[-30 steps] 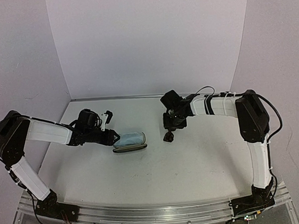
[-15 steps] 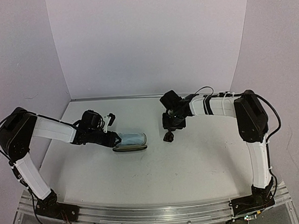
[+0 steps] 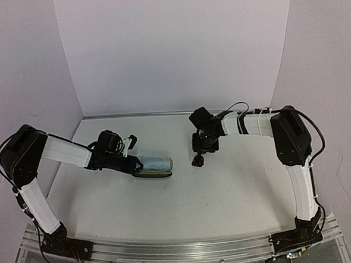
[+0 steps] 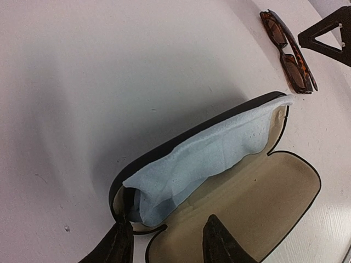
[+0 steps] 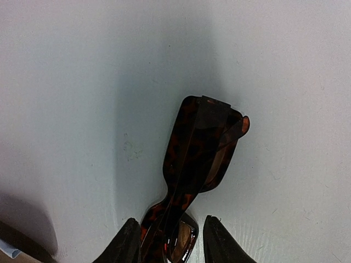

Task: Organize the sunglasses
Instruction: Adjust the sunglasses case at the center of the board.

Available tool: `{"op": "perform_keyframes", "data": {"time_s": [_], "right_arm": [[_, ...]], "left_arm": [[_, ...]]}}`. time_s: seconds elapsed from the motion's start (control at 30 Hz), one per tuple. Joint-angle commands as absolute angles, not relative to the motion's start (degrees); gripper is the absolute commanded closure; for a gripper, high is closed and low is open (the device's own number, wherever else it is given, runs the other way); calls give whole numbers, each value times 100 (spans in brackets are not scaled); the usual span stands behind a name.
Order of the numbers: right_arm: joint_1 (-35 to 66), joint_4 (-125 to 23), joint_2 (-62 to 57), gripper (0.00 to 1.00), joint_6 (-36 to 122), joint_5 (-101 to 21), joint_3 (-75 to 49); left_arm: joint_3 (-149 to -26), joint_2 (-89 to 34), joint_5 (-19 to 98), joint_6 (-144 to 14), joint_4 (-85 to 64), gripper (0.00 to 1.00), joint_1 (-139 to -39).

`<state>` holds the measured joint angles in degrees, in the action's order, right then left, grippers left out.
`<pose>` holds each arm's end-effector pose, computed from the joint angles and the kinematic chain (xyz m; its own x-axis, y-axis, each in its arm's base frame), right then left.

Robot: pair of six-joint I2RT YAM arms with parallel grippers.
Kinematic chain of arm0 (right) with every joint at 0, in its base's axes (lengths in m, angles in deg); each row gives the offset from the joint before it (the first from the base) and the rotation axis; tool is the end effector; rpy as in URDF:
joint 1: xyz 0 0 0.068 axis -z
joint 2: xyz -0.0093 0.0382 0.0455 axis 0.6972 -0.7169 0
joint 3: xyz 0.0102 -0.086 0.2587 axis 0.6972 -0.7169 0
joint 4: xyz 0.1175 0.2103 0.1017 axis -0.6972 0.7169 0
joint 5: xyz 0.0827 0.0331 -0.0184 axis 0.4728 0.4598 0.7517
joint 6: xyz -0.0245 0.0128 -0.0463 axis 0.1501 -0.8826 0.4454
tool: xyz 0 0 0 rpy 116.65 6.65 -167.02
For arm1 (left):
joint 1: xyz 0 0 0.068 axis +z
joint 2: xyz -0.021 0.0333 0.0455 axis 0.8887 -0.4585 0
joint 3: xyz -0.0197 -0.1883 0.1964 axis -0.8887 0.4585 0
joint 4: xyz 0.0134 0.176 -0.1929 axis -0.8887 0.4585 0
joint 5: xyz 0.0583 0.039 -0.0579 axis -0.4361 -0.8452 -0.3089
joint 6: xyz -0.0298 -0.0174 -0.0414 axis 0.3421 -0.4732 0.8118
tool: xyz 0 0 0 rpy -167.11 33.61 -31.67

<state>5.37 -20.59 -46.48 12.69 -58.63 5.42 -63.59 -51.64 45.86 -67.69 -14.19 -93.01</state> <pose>0.3656 0.2855 0.1589 -0.8754 0.0530 -0.4805 -0.0220 0.9886 0.1491 0.2882 -0.1788 0.1408 -0.7113 0.2417 -0.6601 0.5348 0.7955 -0.2851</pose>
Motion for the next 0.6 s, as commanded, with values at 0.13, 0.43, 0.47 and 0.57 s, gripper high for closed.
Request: {"op": "perform_keyframes", "data": {"time_s": [0.13, 0.43, 0.47, 0.57], "right_arm": [[607, -2094, -4870, 60, 1187, -5713, 920], [640, -2128, -5004, 66, 1180, -5575, 1026], [641, -2138, -5012, 68, 1176, -5555, 1027], [650, -2148, -5047, 70, 1178, -5491, 1028]], "left_arm": [[-6462, -5177, 4840, -6590, -1550, 61, -9286], [-6321, -5132, 4881, -6205, -1580, 66, -9372], [-6316, -5132, 4865, -6150, -1576, 66, -9401], [-6318, -5139, 4770, -5972, -1496, 68, -9523]]}}
